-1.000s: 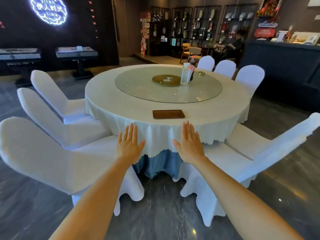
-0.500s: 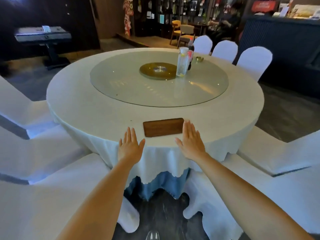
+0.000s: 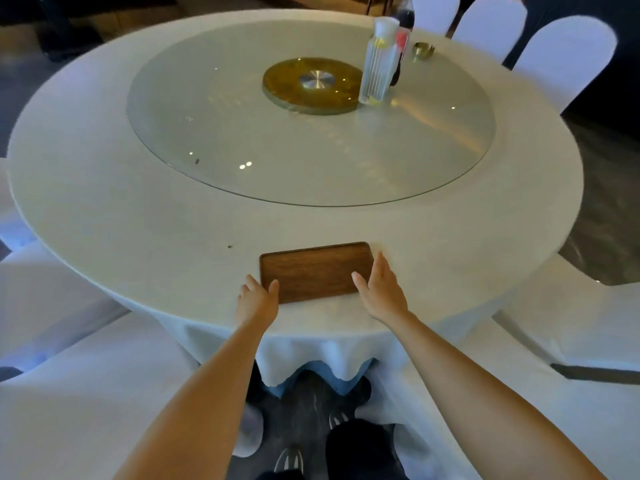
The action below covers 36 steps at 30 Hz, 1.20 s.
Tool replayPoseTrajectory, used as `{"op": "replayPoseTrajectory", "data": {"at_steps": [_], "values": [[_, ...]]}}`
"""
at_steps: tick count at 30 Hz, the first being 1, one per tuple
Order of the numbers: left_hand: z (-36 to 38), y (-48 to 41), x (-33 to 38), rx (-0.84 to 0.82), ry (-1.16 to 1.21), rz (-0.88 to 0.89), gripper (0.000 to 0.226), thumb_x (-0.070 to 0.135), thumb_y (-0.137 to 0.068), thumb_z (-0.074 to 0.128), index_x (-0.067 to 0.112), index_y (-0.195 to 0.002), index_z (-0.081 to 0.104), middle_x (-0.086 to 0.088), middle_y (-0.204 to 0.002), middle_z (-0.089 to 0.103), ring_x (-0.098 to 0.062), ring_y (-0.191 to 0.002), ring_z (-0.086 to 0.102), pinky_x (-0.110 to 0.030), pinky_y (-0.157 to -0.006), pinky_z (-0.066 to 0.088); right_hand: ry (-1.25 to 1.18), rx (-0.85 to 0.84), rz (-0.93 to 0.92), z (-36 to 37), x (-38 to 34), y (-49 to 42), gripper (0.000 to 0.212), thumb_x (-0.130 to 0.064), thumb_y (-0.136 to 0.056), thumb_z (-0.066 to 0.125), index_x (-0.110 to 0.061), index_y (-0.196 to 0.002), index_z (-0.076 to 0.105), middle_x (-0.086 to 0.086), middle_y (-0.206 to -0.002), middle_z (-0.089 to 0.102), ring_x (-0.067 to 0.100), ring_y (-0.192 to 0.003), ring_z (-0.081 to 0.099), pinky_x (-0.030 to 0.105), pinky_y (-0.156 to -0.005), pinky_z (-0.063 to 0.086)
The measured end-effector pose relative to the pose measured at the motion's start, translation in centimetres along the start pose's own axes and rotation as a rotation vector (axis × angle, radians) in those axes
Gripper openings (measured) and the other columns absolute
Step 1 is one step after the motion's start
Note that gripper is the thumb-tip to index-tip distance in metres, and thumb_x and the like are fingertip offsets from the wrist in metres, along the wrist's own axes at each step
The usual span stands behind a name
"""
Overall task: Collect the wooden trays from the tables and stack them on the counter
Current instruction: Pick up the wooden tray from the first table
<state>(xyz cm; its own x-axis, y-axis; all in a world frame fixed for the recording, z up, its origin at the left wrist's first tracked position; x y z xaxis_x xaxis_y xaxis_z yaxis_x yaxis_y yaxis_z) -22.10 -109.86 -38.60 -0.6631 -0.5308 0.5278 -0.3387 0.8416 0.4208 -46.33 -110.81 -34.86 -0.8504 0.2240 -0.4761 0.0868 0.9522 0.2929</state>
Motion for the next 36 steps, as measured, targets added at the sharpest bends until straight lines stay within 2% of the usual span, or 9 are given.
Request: {"op": "replayPoseTrajectory", "data": {"at_steps": [7, 12, 16, 20, 25, 28, 32, 34, 36], "values": [[1.3, -4.2, -0.3, 0.000, 0.025, -0.209, 0.059, 0.043, -0.094, 0.035, -0.003, -0.131, 0.035, -0.024, -0.136, 0.043, -0.041, -0.122, 0.045, -0.049, -0.100, 0.040, 0.113, -0.174, -0.006, 1.4, 1.5, -5.9, 0.069, -0.045, -0.095, 0.027, -0.007, -0.146, 0.000, 0.015, -0.150, 0.022, 0.032, -0.134, 0.028, 0.041, -0.102, 0.035], [1.7, -5.1, -0.5, 0.009, 0.018, -0.253, 0.051, 0.041, -0.094, 0.038, -0.003, -0.120, 0.040, -0.026, -0.123, 0.053, -0.042, -0.111, 0.052, -0.049, -0.092, 0.045, 0.151, -0.122, -0.011, 1.1, 1.3, -8.4, 0.060, -0.038, -0.096, 0.033, -0.006, -0.143, 0.015, 0.016, -0.144, 0.031, 0.031, -0.130, 0.031, 0.041, -0.098, 0.040], [1.8, -5.3, -0.9, 0.015, -0.023, -0.285, 0.053, 0.044, -0.094, 0.036, -0.003, -0.117, 0.045, -0.024, -0.117, 0.059, -0.039, -0.106, 0.057, -0.042, -0.083, 0.046, 0.114, -0.130, 0.062, 1.4, 2.0, -9.3, 0.054, -0.035, -0.095, 0.036, -0.005, -0.138, 0.026, 0.016, -0.138, 0.037, 0.032, -0.125, 0.036, 0.043, -0.093, 0.042], [2.2, -5.0, -1.2, 0.019, -0.052, -0.265, 0.052, 0.044, -0.096, 0.028, -0.001, -0.102, 0.054, -0.020, -0.103, 0.064, -0.032, -0.087, 0.058, -0.035, -0.070, 0.042, 0.096, -0.169, 0.095, 1.5, 2.6, -9.9, 0.050, -0.034, -0.095, 0.037, -0.001, -0.132, 0.032, 0.019, -0.134, 0.039, 0.035, -0.123, 0.039, 0.044, -0.093, 0.041], [0.7, -3.2, -3.7, 0.145, 0.022, -0.293, 0.045, 0.045, -0.096, 0.026, 0.011, -0.071, 0.044, -0.011, -0.080, 0.058, -0.023, -0.068, 0.050, -0.034, -0.063, 0.038, 0.083, -0.234, 0.052, 2.7, 0.7, -10.0, 0.048, -0.034, -0.095, 0.036, 0.000, -0.129, 0.034, 0.019, -0.133, 0.040, 0.036, -0.118, 0.047, 0.041, -0.089, 0.043], [-1.9, -1.3, -6.9, 0.250, 0.101, -0.367, 0.044, 0.043, -0.096, 0.029, 0.008, -0.075, 0.046, -0.013, -0.080, 0.058, -0.032, -0.079, 0.056, -0.036, -0.068, 0.041, 0.055, -0.300, -0.025, 4.8, -2.9, -9.3, 0.046, -0.032, -0.095, 0.036, 0.000, -0.128, 0.033, 0.018, -0.134, 0.039, 0.037, -0.114, 0.050, 0.037, -0.083, 0.042], [-6.4, 3.0, -13.2, 0.426, 0.286, -0.507, 0.047, 0.038, -0.095, 0.033, -0.004, -0.091, 0.056, -0.028, -0.098, 0.064, -0.041, -0.092, 0.059, -0.044, -0.084, 0.048, 0.048, -0.390, -0.190, 8.4, -9.9, -6.8, 0.044, -0.031, -0.095, 0.038, -0.001, -0.127, 0.036, 0.017, -0.133, 0.041, 0.037, -0.115, 0.050, 0.041, -0.089, 0.042], [-8.5, 6.1, -16.1, 0.511, 0.399, -0.563, 0.047, 0.035, -0.096, 0.035, -0.007, -0.096, 0.055, -0.031, -0.103, 0.062, -0.043, -0.096, 0.058, -0.050, -0.089, 0.046, 0.056, -0.421, -0.284, 10.4, -13.7, -4.5, 0.043, -0.030, -0.094, 0.038, -0.001, -0.126, 0.036, 0.017, -0.134, 0.041, 0.038, -0.114, 0.050, 0.042, -0.089, 0.043], [-10.8, 10.1, -18.9, 0.628, 0.471, -0.628, 0.047, 0.035, -0.096, 0.035, -0.007, -0.100, 0.054, -0.032, -0.107, 0.060, -0.042, -0.100, 0.057, -0.047, -0.091, 0.044, 0.058, -0.448, -0.375, 12.2, -17.7, -1.3, 0.043, -0.030, -0.094, 0.038, -0.001, -0.125, 0.036, 0.016, -0.134, 0.041, 0.038, -0.113, 0.051, 0.043, -0.089, 0.043]]}}
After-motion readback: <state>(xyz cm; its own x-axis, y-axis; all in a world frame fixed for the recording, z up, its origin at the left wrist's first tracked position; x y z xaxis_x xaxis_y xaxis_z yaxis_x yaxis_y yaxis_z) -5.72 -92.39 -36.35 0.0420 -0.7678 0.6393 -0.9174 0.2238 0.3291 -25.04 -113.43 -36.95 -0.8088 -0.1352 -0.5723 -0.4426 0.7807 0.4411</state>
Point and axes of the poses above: each hand's wrist, its own y-axis away from the middle knuckle, its own z-axis out of the palm, x = y × z, the point moved 7 cm from there along -y, towards the middle knuckle
